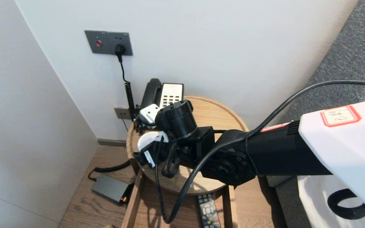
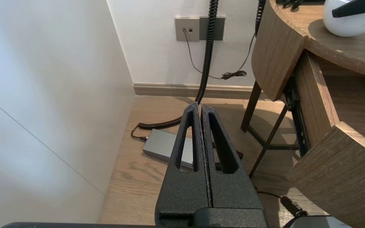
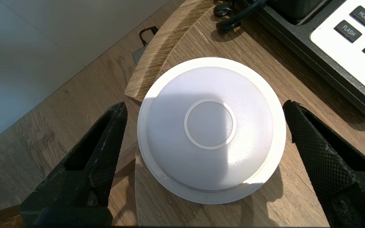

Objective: Put the remote controls on the table in the drawer one by one

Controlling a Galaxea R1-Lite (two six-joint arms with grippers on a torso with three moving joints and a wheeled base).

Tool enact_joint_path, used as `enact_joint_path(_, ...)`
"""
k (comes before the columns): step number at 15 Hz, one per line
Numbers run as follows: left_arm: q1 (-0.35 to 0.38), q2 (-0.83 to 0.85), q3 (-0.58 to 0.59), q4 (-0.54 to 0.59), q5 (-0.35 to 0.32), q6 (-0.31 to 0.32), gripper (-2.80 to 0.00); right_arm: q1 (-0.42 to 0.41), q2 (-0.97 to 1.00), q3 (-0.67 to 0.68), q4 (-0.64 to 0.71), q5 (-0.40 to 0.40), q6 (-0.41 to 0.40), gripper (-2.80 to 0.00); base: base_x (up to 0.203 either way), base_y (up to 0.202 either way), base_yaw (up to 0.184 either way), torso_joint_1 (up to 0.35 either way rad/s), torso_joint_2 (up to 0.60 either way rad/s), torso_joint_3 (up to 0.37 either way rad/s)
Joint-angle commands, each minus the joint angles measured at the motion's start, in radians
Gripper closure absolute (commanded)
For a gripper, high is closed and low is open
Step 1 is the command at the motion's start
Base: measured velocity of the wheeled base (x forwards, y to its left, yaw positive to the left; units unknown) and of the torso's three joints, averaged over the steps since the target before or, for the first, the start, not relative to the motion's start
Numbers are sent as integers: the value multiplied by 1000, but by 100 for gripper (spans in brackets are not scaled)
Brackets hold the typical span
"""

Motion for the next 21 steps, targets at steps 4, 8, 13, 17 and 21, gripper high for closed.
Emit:
enact_joint_path(4, 0, 0, 12, 0, 1, 0, 0, 2, 4, 6, 1, -1, -2, -280, 0, 0, 0, 0, 0, 0)
enact_joint_path(8, 0, 0, 12, 0, 1, 0, 0, 1, 16, 4, 1, -2, -4, -280, 0, 0, 0, 0, 0, 0)
enact_joint_path(13, 0, 0, 12, 0, 1, 0, 0, 0, 19, -2, 0, -7, -4, -280, 0, 0, 0, 0, 0, 0)
enact_joint_path(17, 0, 0, 12, 0, 0, 0, 0, 0, 17, 9, -2, -16, -3, 0, 0, 0, 0, 0, 0, 0)
enact_joint_path(21, 0, 0, 12, 0, 1, 0, 0, -12, 2, 22, 2, -18, -2, 0, 0, 0, 0, 0, 0, 0)
